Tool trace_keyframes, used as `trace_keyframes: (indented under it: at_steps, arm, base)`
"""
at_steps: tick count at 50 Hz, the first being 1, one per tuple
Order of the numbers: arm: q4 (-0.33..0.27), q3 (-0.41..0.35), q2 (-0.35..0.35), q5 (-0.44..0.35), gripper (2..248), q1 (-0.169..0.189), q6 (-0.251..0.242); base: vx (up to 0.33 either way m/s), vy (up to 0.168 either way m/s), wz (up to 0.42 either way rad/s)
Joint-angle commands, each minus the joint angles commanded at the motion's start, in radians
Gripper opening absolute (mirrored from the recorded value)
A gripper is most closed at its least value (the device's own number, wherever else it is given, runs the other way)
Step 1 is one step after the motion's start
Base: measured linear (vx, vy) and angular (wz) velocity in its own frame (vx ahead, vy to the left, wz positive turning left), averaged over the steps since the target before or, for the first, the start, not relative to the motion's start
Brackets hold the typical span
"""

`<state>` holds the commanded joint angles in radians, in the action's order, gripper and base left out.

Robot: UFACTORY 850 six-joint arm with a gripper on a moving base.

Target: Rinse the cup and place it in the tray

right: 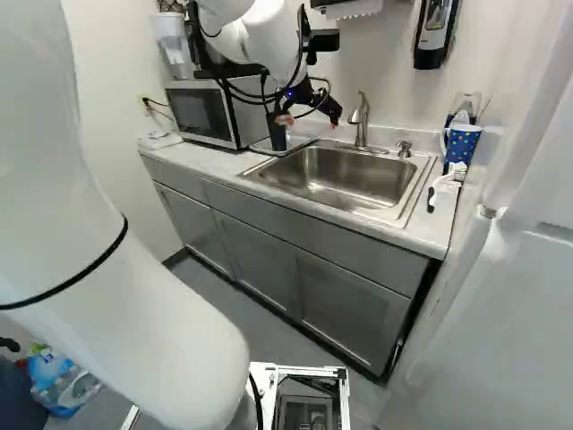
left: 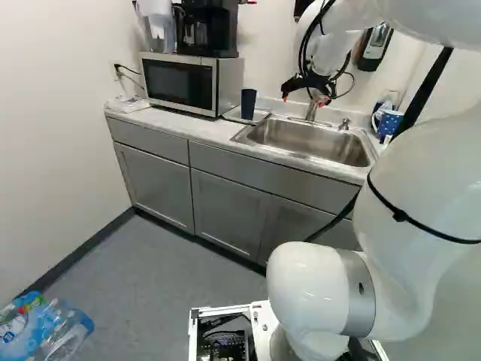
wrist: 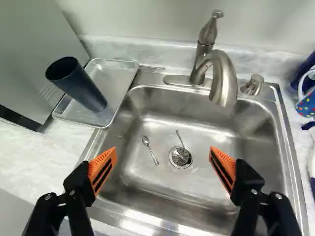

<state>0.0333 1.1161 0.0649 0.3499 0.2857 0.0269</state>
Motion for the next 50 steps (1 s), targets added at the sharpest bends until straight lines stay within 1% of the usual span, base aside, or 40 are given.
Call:
trace_keyframes:
  at_steps: [44,50]
  arm:
    - [0.0,0.0,0.0,0.0,247,0.0,0.0]
    - [0.0,0.0,0.0,0.0,247,0.0,0.0]
  base:
    - [-0.055,0.016,-0.202]
    - [-0.066,0.049,-0.043]
